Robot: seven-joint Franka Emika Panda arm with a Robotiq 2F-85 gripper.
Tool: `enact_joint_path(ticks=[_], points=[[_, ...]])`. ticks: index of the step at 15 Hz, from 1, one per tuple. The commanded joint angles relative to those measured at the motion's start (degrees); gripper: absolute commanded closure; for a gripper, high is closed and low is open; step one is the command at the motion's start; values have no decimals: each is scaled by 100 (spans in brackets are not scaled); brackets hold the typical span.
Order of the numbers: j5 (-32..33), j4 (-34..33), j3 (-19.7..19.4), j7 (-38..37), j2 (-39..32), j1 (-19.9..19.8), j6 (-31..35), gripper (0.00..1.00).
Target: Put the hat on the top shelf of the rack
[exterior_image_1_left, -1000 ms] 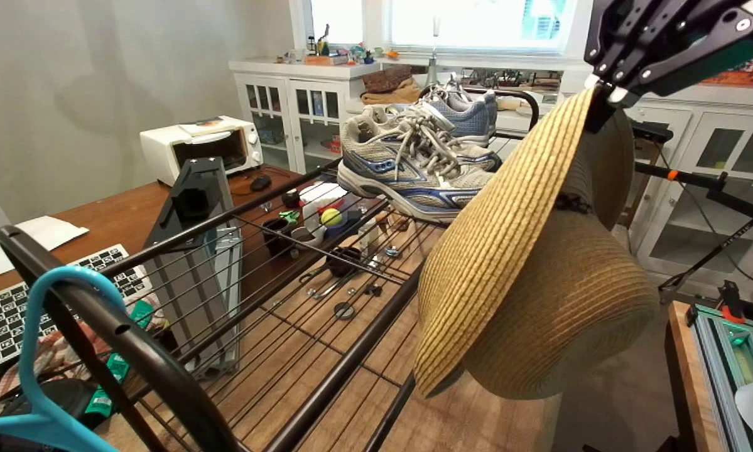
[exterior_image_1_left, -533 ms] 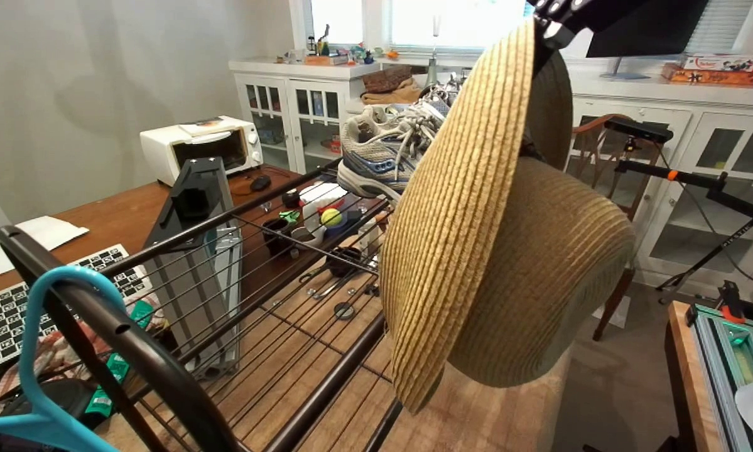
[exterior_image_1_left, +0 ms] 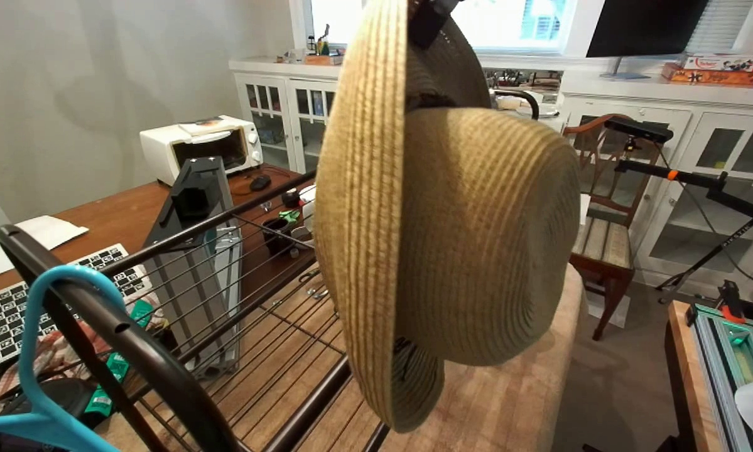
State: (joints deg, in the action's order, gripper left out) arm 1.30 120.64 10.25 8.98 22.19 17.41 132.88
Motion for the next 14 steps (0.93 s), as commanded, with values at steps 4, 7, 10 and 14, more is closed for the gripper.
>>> enact_joint_path(ticks=[4, 7, 10, 14], points=[[744, -1016, 379, -939, -963, -606, 95, 99], [1177, -1295, 437, -1281, -1296, -720, 12, 99], [1597, -1525, 459, -1633, -1605, -766, 7, 99], [2088, -1856, 454, -2182, -1988, -710, -36, 99]])
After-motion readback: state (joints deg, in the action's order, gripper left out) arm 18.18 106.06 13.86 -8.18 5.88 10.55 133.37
